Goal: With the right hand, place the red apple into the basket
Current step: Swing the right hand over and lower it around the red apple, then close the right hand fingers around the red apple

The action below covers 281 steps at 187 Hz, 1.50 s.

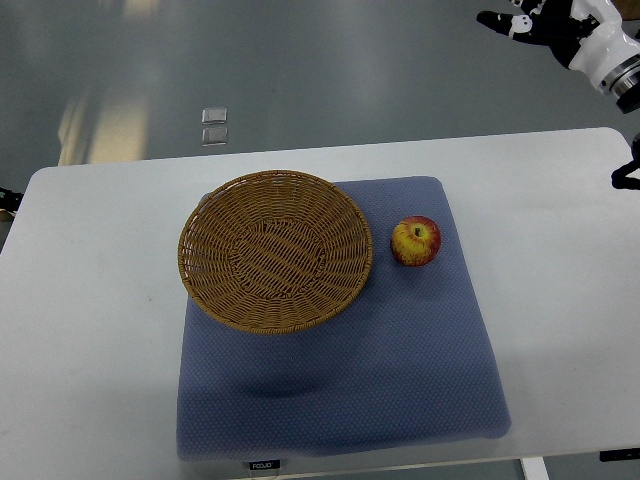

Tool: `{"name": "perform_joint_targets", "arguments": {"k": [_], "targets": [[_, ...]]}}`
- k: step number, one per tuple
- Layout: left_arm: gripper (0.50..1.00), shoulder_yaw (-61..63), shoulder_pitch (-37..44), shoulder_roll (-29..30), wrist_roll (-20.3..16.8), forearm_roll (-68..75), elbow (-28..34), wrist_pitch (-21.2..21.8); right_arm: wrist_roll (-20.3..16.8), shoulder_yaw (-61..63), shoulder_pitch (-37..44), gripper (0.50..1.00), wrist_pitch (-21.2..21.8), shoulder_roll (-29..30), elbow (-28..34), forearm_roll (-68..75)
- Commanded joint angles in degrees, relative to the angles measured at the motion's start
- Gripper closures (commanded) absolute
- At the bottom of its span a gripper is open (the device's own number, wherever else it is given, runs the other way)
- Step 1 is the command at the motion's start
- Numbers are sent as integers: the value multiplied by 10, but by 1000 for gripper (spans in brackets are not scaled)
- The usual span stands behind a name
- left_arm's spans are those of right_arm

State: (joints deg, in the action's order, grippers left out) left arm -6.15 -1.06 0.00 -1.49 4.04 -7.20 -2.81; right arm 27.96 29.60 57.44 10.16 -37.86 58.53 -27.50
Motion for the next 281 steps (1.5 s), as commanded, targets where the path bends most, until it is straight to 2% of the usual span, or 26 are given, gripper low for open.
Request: {"name": "perform_joint_targets", "arguments": {"k": [1, 16, 26, 27, 33, 53, 54, 65, 88, 97, 98, 102, 125, 150, 229, 281], "targets": [[500, 0, 0, 0, 0, 0, 0, 0, 0, -2, 20, 579, 50, -18, 47, -86], [500, 0, 0, 0, 0, 0, 0, 0, 0, -2, 24, 579, 101, -24, 75, -138], [500, 0, 0, 0, 0, 0, 0, 0, 0, -2, 24, 579, 101, -24, 75, -138], [500, 0, 0, 0, 0, 0, 0, 0, 1, -2, 24, 579, 127, -23, 92, -179], [500, 0, 0, 0, 0, 0, 1, 0, 2, -2, 24, 579, 140, -20, 100, -207], [500, 0, 0, 0, 0, 0, 0, 0, 2, -4, 21, 579, 154, -15, 113, -251], [500, 0, 0, 0, 0, 0, 0, 0, 2, -16, 20, 579, 161, -10, 120, -291], [500, 0, 0, 0, 0, 0, 0, 0, 2, -42, 22, 579, 161, -1, 122, -336], [500, 0, 0, 0, 0, 0, 0, 0, -1, -87, 20, 579, 151, 22, 120, -447], [500, 0, 0, 0, 0, 0, 0, 0, -1, -87, 20, 579, 151, 22, 120, -447], [500, 0, 0, 0, 0, 0, 0, 0, -1, -94, 15, 579, 138, 27, 114, -498], [500, 0, 0, 0, 0, 0, 1, 0, -1, -96, 14, 579, 132, 29, 112, -520], [500, 0, 0, 0, 0, 0, 0, 0, -3, -111, -1, 579, 107, 38, 82, -585], [500, 0, 0, 0, 0, 0, 0, 0, -10, -113, -3, 579, 87, 50, 36, -589], [500, 0, 0, 0, 0, 0, 0, 0, -17, -174, -9, 581, 23, 83, -24, -615], [500, 0, 0, 0, 0, 0, 0, 0, -17, -178, -12, 583, 14, 100, -47, -615]]}}
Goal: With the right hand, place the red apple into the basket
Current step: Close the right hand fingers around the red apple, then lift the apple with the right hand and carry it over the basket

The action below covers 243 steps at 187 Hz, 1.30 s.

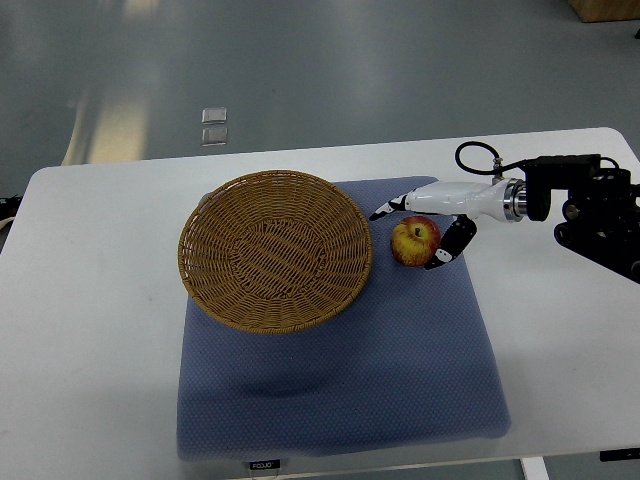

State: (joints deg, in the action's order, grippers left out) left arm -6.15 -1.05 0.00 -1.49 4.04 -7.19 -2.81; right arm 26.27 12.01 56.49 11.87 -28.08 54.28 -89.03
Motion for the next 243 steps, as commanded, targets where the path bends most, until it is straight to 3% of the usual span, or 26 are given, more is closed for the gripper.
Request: {"name": "perform_joint_targets", "arguments": {"k": [1, 45, 121, 243], "targets": [[500, 0, 0, 0, 0, 0, 0, 0, 0, -2, -2, 583, -3, 2, -4, 0], [500, 0, 0, 0, 0, 0, 0, 0, 0, -2, -6, 591, -10, 7, -24, -6], [500, 0, 0, 0, 0, 0, 0, 0, 4, -5, -8, 750, -10, 7, -27, -8], [500, 0, 0, 0, 0, 0, 0, 0, 4, 5, 30, 756, -10, -4, -39, -4]]}}
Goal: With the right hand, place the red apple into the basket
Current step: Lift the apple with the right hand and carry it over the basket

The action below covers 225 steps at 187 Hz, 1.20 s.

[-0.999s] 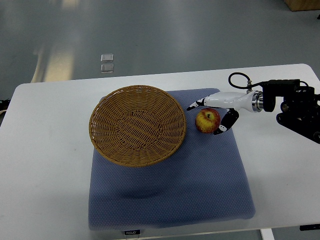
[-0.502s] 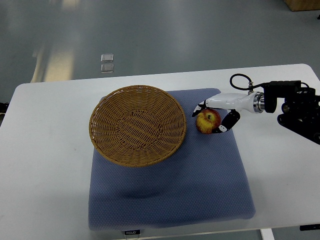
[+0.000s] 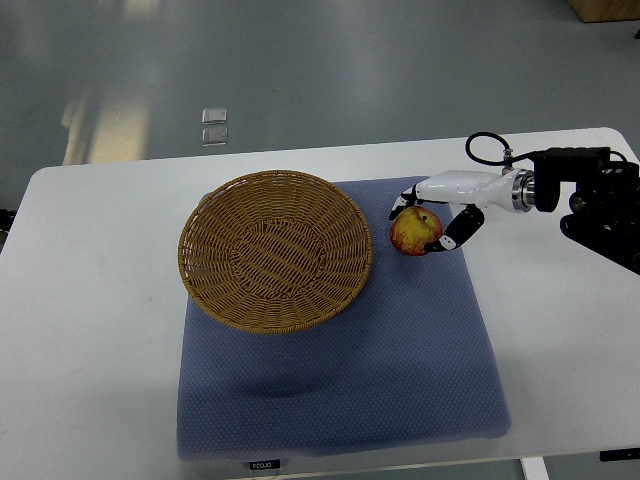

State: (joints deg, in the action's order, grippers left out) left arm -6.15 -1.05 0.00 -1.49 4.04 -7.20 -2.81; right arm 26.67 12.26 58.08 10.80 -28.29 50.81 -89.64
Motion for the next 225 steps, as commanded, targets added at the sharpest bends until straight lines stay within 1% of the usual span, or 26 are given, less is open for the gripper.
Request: {"name": "perform_joint_targets", "arguments": {"k": [1, 35, 75, 116, 126, 128, 153, 184, 225], "targets": [[500, 0, 0, 0, 0, 0, 0, 0, 0, 2, 14, 756, 1, -2, -4, 3], [500, 0, 0, 0, 0, 0, 1, 0, 0, -6, 10, 756, 2, 10, -4, 4], [500, 0, 0, 0, 0, 0, 1, 0, 0, 1, 7, 756, 2, 4, -4, 5], [500, 0, 0, 0, 0, 0, 0, 0, 0, 3, 55, 754, 7, -1, -4, 9], [500, 0, 0, 0, 0, 0, 0, 0, 0, 3, 55, 754, 7, -1, -4, 9], [500, 0, 0, 0, 0, 0, 0, 0, 0, 4, 69, 754, 9, -1, -3, 11], [500, 0, 0, 0, 0, 0, 0, 0, -2, 4, 89, 752, 11, 10, 8, 11], [500, 0, 0, 0, 0, 0, 0, 0, -3, 4, 107, 750, 10, 65, 13, 18], [500, 0, 0, 0, 0, 0, 1, 0, 0, 5, 106, 746, 0, 144, 16, 19]]}}
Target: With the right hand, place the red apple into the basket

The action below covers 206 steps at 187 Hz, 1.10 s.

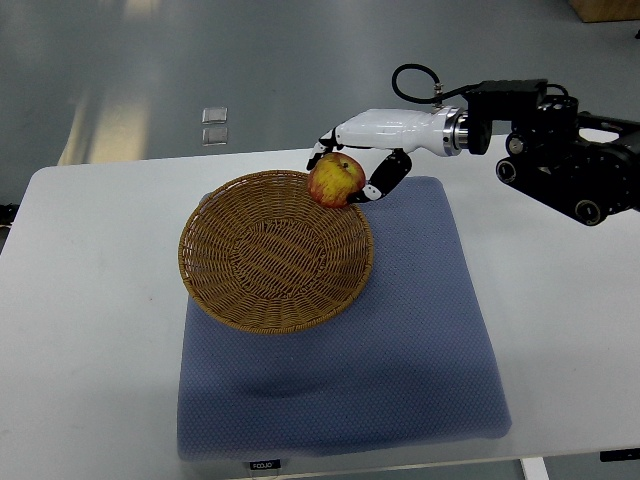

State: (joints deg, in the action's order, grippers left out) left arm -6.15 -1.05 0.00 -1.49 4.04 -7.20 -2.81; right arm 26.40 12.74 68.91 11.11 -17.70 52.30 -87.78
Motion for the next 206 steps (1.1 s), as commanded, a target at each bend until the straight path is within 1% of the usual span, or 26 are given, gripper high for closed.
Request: {"name": "perform_joint_targets", "arguments": {"k": [1, 26, 44, 55, 71, 81, 82, 86, 92, 122, 146, 147, 153, 182, 183, 206], "targets": [[500, 0, 0, 0, 0, 0, 1, 0, 3, 0, -4, 746, -3, 43, 1, 1], [500, 0, 0, 0, 0, 0, 0, 0, 1, 0, -25, 744, -3, 79, -1, 0], [500, 0, 0, 0, 0, 0, 0, -1, 0, 0, -37, 738, -4, 89, -3, 0], [500, 0, 0, 0, 0, 0, 0, 0, 0, 0, -41, 730, -6, 90, -3, 0], [500, 0, 0, 0, 0, 0, 1, 0, 0, 0, -50, 701, -18, 89, -3, 0], [500, 0, 0, 0, 0, 0, 1, 0, 0, 0, -50, 701, -18, 89, -3, 0], [500, 0, 0, 0, 0, 0, 0, 0, 0, 1, -54, 661, -28, 88, -3, 2], [500, 0, 0, 0, 0, 0, 0, 0, 1, 1, -55, 648, -31, 88, -3, 2], [500, 0, 0, 0, 0, 0, 0, 0, 1, 1, -55, 642, -36, 88, -3, 6], [500, 0, 0, 0, 0, 0, 1, 0, 0, 1, -59, 624, -39, 87, -3, 25], [500, 0, 0, 0, 0, 0, 0, 0, 0, 1, -59, 619, -40, 87, -2, 29], [500, 0, 0, 0, 0, 0, 0, 0, 0, 6, -59, 611, -41, 87, -2, 32], [500, 0, 0, 0, 0, 0, 0, 0, 0, 15, -59, 605, -42, 87, -2, 36], [500, 0, 0, 0, 0, 0, 0, 0, 0, 36, -58, 593, -41, 84, -2, 50], [500, 0, 0, 0, 0, 0, 0, 0, 0, 43, -57, 587, -41, 81, -2, 55], [500, 0, 0, 0, 0, 0, 0, 0, 1, 63, -58, 587, -41, 75, -3, 67]]}}
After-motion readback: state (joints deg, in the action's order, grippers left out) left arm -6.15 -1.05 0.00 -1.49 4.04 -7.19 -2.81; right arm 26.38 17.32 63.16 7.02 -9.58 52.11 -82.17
